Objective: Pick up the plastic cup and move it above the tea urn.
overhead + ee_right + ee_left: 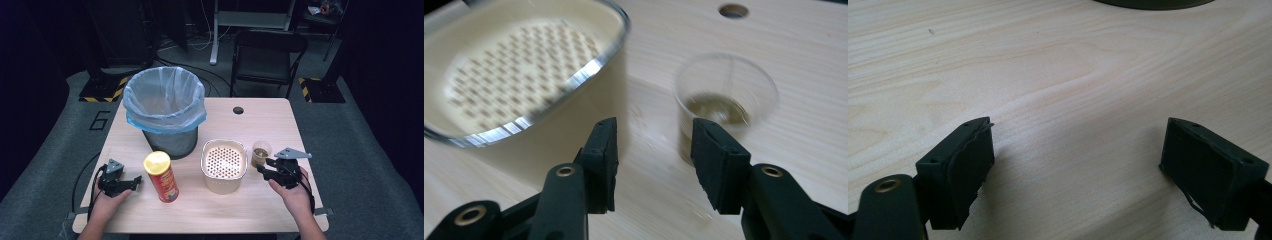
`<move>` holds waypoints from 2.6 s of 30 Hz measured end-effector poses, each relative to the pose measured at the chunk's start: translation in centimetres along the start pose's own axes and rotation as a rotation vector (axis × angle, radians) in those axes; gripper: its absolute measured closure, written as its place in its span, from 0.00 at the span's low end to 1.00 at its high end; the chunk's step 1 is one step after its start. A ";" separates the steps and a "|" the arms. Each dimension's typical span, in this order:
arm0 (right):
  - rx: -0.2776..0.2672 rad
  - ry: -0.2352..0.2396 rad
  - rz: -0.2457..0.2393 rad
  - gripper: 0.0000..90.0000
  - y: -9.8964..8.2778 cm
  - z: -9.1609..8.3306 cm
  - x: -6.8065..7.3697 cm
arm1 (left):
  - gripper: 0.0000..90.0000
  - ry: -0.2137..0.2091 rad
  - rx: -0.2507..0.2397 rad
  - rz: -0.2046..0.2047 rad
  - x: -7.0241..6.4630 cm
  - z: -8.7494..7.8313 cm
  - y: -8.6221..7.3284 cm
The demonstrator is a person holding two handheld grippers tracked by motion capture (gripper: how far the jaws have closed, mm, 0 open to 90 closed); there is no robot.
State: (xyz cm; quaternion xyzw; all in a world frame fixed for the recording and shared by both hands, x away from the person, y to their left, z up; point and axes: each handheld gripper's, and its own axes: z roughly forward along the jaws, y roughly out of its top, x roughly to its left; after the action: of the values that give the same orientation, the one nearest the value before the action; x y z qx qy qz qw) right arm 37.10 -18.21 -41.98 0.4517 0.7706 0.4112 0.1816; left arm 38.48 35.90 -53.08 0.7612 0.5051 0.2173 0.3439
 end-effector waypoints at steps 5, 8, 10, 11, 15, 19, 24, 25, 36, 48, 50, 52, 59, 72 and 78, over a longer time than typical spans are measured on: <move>-0.017 0.076 0.016 0.55 2.6 0.6 1.7 | 0.15 0.000 0.000 0.000 0.0 0.0 0.0; -0.004 0.077 -0.002 0.55 3.1 1.1 2.2 | 0.15 0.000 -0.001 -0.001 0.0 0.0 0.0; 0.019 0.077 -0.010 0.56 3.3 1.6 2.5 | 0.15 0.000 -0.001 -0.001 0.0 0.0 0.0; 0.044 0.076 -0.019 0.57 3.3 2.2 2.6 | 0.15 0.000 -0.001 -0.001 0.0 0.0 0.0; 0.072 0.070 -0.029 0.58 3.2 2.8 2.9 | 0.15 0.000 0.000 0.000 0.0 0.0 0.0; 0.099 0.069 -0.036 0.63 2.9 3.4 3.1 | 0.15 0.000 0.001 0.001 0.0 0.0 0.0; 0.099 0.071 -0.046 0.68 2.8 3.2 3.0 | 0.15 0.000 0.000 0.000 0.0 0.0 0.0; 0.100 0.074 -0.047 0.69 2.8 3.1 3.0 | 0.15 0.000 -0.001 0.000 0.0 0.0 0.0; 0.106 0.106 -0.074 0.71 1.8 1.7 3.0 | 0.15 0.001 -0.001 0.000 0.0 0.0 0.0; 0.012 0.019 0.001 0.46 2.3 -0.1 -0.4 | 0.15 0.000 -0.001 -0.001 0.0 0.0 0.0; 0.014 0.001 0.008 0.44 2.2 0.0 -0.8 | 0.15 0.001 -0.001 0.000 0.0 0.0 0.0; 0.006 -0.044 0.007 0.38 1.7 0.3 -1.7 | 0.15 0.001 0.000 0.000 0.0 0.0 0.0; 0.011 -0.123 0.018 0.30 0.4 2.6 -3.4 | 0.15 0.001 -0.001 0.000 0.0 0.0 0.0; 0.039 -0.165 -0.016 0.21 0.2 6.0 -3.5 | 0.15 0.000 0.000 0.000 0.0 0.0 0.0; 0.037 -0.166 -0.009 0.22 -0.5 8.0 -3.7 | 0.15 0.000 0.000 0.000 0.0 0.0 0.0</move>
State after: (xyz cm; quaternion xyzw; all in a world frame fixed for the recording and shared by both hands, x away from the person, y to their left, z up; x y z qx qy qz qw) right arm 44.00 -17.67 -47.47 0.4839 0.7626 0.3572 0.2381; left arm 38.48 35.89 -53.08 0.7610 0.5052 0.2175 0.3439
